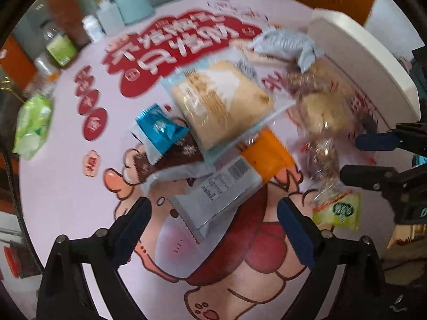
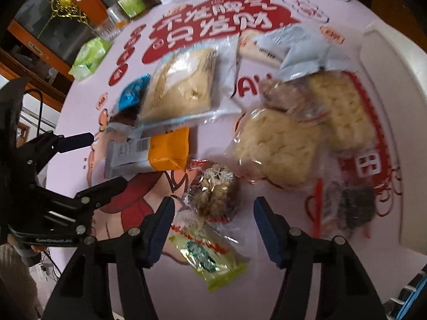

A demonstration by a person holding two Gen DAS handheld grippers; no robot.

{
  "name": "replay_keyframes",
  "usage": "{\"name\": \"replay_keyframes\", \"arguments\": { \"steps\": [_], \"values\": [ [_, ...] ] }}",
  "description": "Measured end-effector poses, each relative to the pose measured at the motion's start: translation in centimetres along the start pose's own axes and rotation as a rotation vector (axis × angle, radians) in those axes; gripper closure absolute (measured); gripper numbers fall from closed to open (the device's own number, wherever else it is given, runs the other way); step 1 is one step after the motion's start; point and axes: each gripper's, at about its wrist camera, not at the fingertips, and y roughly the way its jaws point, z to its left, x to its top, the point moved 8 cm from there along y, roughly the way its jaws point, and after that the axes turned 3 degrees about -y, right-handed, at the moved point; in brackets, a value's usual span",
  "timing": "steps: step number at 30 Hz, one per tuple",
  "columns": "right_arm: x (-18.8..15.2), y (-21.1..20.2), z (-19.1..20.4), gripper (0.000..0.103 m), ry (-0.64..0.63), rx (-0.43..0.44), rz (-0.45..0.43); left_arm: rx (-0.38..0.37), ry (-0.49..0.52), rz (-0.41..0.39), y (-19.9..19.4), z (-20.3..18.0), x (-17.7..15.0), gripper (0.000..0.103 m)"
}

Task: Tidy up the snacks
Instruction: 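Grasp the white-and-orange bar with the left tool while the right tool grasps the nut bag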

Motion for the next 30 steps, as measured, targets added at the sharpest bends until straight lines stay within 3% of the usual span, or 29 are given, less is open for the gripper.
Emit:
{"name": "replay_keyframes", "arguments": {
  "steps": [5,14,18,30],
  "values": [
    [0.0,2.2,0.4,0.062,-0.022,-0.021,0.037,-0.049,0.026,0.049,1.7,0.2,-0.2,0.011],
    [0.0,1.9,-0.3,0.062,-0.025,-0.031,0.014,-0.074,0.068,0.109,3.7,-0.2,0.0,0.011],
    [-0.4,1.6,-1.1,0.062,-0.004,-0.026,0.011,-0.068,0.109,0.143,4.7,-0.9,0.0,0.022],
    [-1.1,1.4,-1.7,0.062,0.029,-0.011,0.002,-0.027,0.203,0.16,5.7,-0.9,2.0,0.017]
  ]
}}
